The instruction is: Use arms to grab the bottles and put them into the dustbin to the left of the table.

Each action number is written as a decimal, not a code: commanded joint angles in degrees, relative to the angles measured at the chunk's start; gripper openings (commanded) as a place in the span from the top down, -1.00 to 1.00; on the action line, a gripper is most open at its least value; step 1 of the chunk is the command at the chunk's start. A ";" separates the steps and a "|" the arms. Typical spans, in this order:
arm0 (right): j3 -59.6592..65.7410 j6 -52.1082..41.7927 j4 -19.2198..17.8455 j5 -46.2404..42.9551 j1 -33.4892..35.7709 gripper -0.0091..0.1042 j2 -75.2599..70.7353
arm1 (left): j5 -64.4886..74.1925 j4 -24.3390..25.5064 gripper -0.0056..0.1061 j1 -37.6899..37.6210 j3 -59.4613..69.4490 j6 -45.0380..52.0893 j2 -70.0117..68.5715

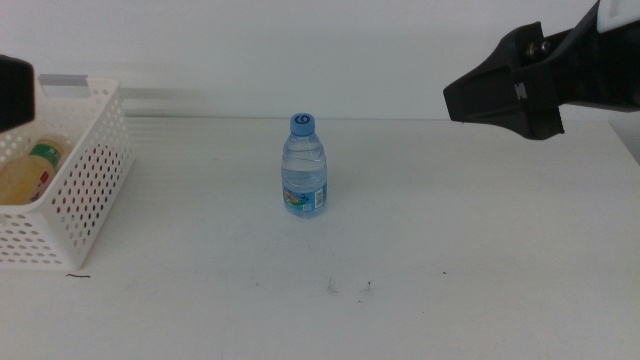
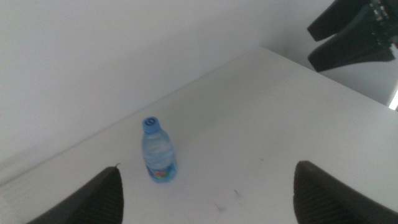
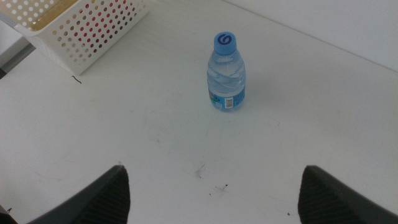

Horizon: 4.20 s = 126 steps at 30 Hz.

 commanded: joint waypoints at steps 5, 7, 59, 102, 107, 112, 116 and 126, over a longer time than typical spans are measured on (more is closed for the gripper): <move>-0.57 -0.61 -0.34 -0.05 0.08 -0.78 -0.23 | -6.63 2.11 -0.78 -0.31 -0.43 -0.27 -0.15; -0.57 -0.61 -0.34 -0.05 0.08 -0.78 -0.23 | -8.69 1.99 -0.78 -0.31 -0.43 -0.27 -0.15; -0.57 -0.61 0.71 -0.05 0.08 -0.78 -0.23 | -72.26 4.62 -0.78 -11.50 61.83 -3.10 2.06; -0.57 -0.61 0.71 -0.05 0.08 -0.78 -0.23 | -132.58 11.74 -0.78 -11.50 64.51 -16.15 57.62; -0.57 -0.61 0.71 -0.05 0.08 -0.78 -0.23 | -132.58 10.42 -0.78 -11.50 60.40 -16.27 58.70; -0.57 -0.61 0.71 -0.05 0.08 -0.78 -0.23 | -132.58 10.16 -0.78 -11.50 58.54 -16.32 58.70; -0.57 -0.61 0.71 -0.05 0.08 -0.78 -0.23 | -132.58 9.77 -0.78 -11.50 58.51 -16.74 58.70; -0.57 -0.61 0.71 -0.05 0.08 -0.78 -0.23 | -126.07 12.55 -0.78 -9.82 52.17 -19.07 60.12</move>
